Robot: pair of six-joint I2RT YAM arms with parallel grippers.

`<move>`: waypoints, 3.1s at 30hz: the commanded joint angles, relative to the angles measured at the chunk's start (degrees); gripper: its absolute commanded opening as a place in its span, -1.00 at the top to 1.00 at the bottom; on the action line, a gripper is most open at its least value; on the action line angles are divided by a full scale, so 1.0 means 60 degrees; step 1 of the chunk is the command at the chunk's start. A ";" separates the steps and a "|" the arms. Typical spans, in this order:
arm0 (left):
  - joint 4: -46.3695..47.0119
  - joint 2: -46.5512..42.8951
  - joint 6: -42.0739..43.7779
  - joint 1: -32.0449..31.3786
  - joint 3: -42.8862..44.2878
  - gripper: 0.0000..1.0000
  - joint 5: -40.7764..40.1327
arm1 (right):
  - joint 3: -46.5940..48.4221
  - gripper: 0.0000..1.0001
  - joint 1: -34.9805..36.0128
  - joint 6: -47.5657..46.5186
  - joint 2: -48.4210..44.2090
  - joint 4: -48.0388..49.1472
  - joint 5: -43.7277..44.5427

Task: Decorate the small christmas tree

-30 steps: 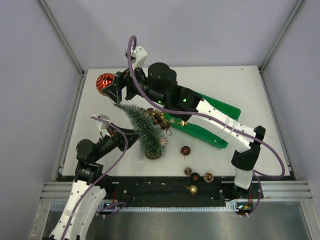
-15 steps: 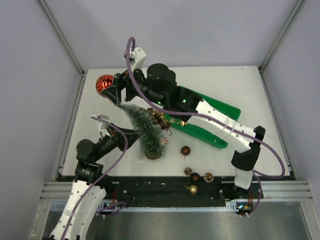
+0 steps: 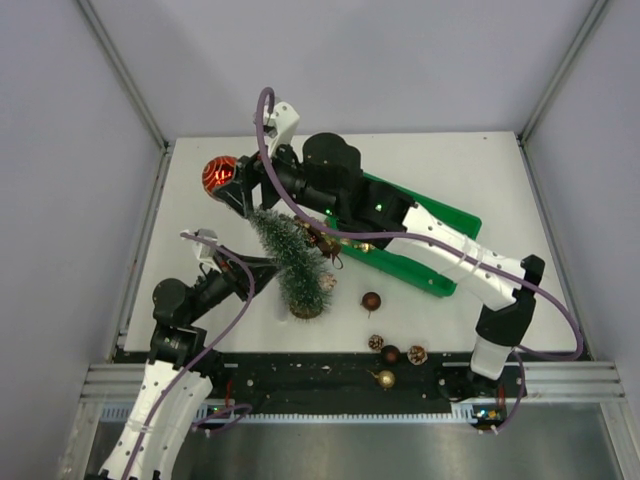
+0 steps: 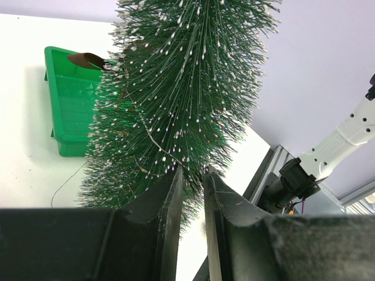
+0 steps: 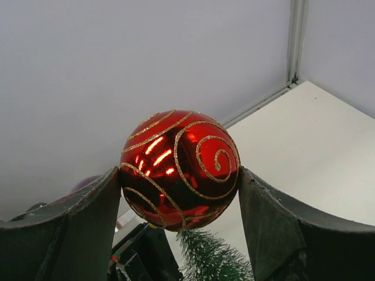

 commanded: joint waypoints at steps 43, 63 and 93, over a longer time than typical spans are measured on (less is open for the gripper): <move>0.1579 0.0344 0.0111 -0.0088 0.0897 0.59 0.0228 | -0.3912 -0.30 0.0161 -0.0502 -0.2739 0.3492 0.0885; 0.1814 0.1033 0.0814 -0.0528 0.0883 0.84 0.0155 | -0.2726 -0.28 0.0190 -0.0883 -0.1802 0.3434 0.0915; 0.1653 0.1209 0.1503 -0.0762 0.0941 1.00 0.0228 | -0.2520 -0.26 0.0190 -0.1308 -0.1201 0.3507 0.1296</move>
